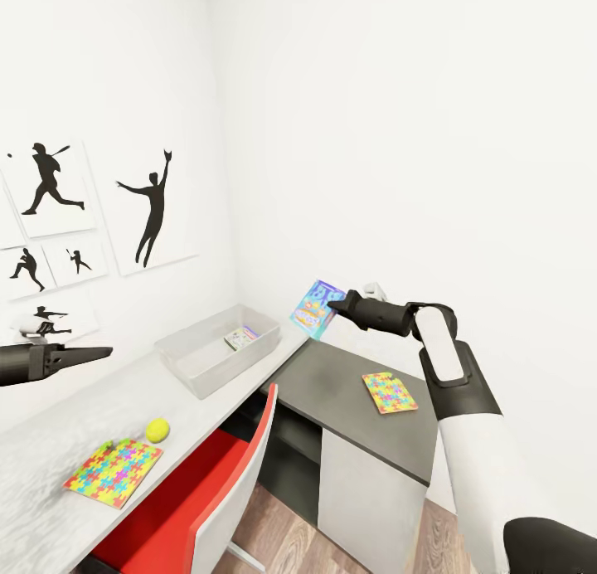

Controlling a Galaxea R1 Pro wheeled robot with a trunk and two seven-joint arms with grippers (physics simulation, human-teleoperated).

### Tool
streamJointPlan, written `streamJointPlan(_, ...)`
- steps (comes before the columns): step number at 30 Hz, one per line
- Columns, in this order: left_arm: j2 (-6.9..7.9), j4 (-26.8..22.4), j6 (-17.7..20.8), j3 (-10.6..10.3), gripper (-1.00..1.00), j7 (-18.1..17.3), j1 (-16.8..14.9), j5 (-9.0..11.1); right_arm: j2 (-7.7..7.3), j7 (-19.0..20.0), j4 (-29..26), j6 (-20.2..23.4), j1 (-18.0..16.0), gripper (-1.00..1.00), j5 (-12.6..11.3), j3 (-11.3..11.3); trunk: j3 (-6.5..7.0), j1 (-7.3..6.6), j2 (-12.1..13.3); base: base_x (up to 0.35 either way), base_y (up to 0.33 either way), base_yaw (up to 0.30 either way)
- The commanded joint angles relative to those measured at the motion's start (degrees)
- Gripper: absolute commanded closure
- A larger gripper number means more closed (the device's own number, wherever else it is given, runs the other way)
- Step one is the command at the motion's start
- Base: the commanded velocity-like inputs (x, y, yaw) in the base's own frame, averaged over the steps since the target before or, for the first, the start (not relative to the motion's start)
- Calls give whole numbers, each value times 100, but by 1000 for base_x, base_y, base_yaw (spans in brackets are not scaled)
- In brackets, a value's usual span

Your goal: Put all the toys in the child's room - the three board games (two on the bed and one on the table), the two jigsaw puzzles on the table, and the tennis ball on the table - inside the toy box on the table in the child's room.

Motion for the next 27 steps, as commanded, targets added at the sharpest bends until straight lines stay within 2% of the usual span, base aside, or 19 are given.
streamJointPlan(1,0,2,61,1,-100,-25,-1,-4,33,7,6,28,-10,100,14,-9,-3,2,-5,0,0,102)
streamJointPlan(4,-7,2,61,3,-100,-25,-1,-4,195,-2,14,28,-25,100,58,-4,-3,2,-5,0,0,217)
streamJointPlan(7,-20,1,61,4,-100,-25,-1,-4,249,-81,47,20,-23,100,69,-8,-3,2,-5,0,-25,274)
streamJointPlan(12,-19,1,61,4,-100,-25,-1,-4,268,-266,88,-70,-29,100,59,-7,-3,2,-5,0,-175,289)
streamJointPlan(27,-41,-33,61,3,-100,-25,-1,2,300,-304,87,-121,-41,100,74,4,-3,2,-5,75,-116,292)
